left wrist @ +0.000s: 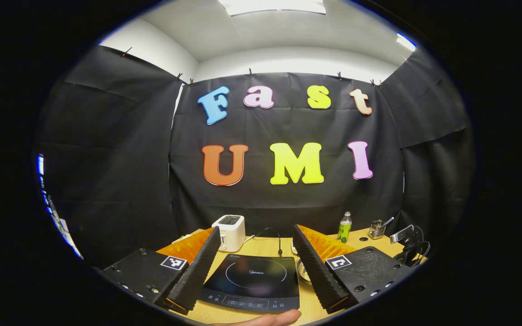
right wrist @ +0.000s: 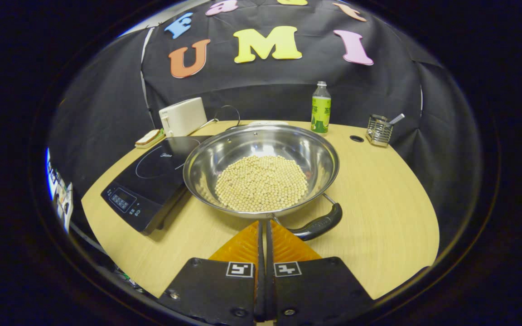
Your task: First push the handle of the pot to place it horizontally, then grasp the pot with both hands and set it on the induction cooktop.
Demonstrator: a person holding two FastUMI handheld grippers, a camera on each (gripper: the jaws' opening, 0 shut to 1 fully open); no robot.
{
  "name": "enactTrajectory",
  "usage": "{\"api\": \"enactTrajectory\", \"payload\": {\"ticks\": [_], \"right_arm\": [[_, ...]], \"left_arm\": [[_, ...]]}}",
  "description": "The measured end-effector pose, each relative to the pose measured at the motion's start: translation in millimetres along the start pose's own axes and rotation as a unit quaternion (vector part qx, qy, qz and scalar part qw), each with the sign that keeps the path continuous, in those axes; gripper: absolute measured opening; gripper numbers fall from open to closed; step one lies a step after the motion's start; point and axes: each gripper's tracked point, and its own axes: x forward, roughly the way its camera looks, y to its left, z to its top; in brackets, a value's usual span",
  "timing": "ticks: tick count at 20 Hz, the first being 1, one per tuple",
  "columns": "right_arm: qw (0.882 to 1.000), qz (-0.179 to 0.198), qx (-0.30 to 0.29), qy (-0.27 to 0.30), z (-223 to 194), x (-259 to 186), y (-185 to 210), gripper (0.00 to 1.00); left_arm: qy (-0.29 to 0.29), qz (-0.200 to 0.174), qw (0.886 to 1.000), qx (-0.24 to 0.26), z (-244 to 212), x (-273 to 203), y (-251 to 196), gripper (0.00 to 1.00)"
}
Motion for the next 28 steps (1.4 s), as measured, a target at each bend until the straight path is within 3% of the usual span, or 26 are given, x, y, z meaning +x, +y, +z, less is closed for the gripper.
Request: {"api": "enactTrajectory", "payload": {"ticks": [11,28], "right_arm": [[0.999,-0.022,-0.019,0.020,16.9,14.6,-43.9,0.04],[0.995,-0.083,-0.022,0.041,47.6,65.1,-124.3,0.04]], "left_arm": [[-0.002,-0.012,1.000,-0.003,11.1,47.2,-21.9,0.95],[0.058,-0.024,0.998,-0.007,-35.7,135.1,-56.3,0.95]]}}
